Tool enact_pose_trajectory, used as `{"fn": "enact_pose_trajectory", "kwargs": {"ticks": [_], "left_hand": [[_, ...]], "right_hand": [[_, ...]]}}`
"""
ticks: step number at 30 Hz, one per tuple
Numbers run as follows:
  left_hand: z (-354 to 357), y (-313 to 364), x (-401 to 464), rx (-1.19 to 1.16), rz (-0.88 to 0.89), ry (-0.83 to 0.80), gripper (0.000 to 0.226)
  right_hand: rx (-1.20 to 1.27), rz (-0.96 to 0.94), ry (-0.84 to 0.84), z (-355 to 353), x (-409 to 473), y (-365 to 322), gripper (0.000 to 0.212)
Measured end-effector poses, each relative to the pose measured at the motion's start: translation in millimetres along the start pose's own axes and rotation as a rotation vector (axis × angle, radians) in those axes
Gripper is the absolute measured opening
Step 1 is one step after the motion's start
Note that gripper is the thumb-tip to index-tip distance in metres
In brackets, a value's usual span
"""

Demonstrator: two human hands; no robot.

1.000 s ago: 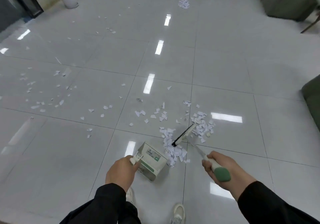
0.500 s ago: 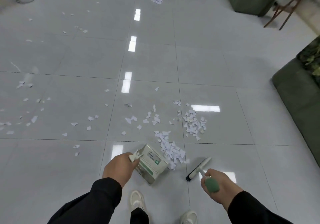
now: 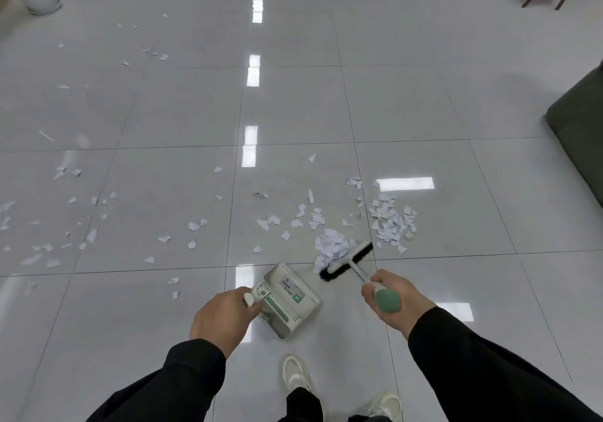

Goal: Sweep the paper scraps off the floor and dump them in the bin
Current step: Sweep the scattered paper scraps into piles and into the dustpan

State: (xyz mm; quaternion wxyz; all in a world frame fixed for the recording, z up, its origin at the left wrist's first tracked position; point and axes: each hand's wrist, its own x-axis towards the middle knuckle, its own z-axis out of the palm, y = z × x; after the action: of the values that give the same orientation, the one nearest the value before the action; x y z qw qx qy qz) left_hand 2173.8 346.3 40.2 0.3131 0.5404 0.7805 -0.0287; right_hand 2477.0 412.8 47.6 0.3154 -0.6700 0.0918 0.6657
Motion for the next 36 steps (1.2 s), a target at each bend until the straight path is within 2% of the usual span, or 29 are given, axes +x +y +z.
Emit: {"fn": "enact_pose_trajectory", "kwargs": {"ticks": [3, 6, 11, 16, 26, 29, 31, 36], "left_hand": [[-4, -2, 10, -0.010, -0.006, -0.012, 0.032], [-8, 6, 23, -0.018, 0.004, -0.012, 0.031], [-19, 33, 41, -0.003, 0.041, -0.022, 0.021], [-20, 86, 68, -0.038, 0.107, -0.049, 0.021], [-14, 173, 79, -0.065, 0.108, -0.020, 0.024], [-11, 206, 82, -0.077, 0.086, -0.009, 0.027], [-3, 239, 92, -0.093, 0.037, 0.018, 0.029], [5, 281, 96, -0.078, -0.031, 0.029, 0.029]], "right_hand": [[0.114, 0.006, -0.002, -14, -2, -11, 0.017], [0.126, -0.027, 0.007, -30, -13, -19, 0.015], [0.028, -0.054, 0.051, -52, -35, -22, 0.019], [-0.010, -0.129, 0.131, -95, -34, -50, 0.024], [-0.299, -0.238, 0.286, -150, 27, -143, 0.010], [-0.359, -0.210, 0.285, -155, 51, -179, 0.007], [-0.449, -0.167, 0.224, -153, 77, -217, 0.004], [-0.508, -0.095, 0.101, -126, 107, -253, 0.007]]}}
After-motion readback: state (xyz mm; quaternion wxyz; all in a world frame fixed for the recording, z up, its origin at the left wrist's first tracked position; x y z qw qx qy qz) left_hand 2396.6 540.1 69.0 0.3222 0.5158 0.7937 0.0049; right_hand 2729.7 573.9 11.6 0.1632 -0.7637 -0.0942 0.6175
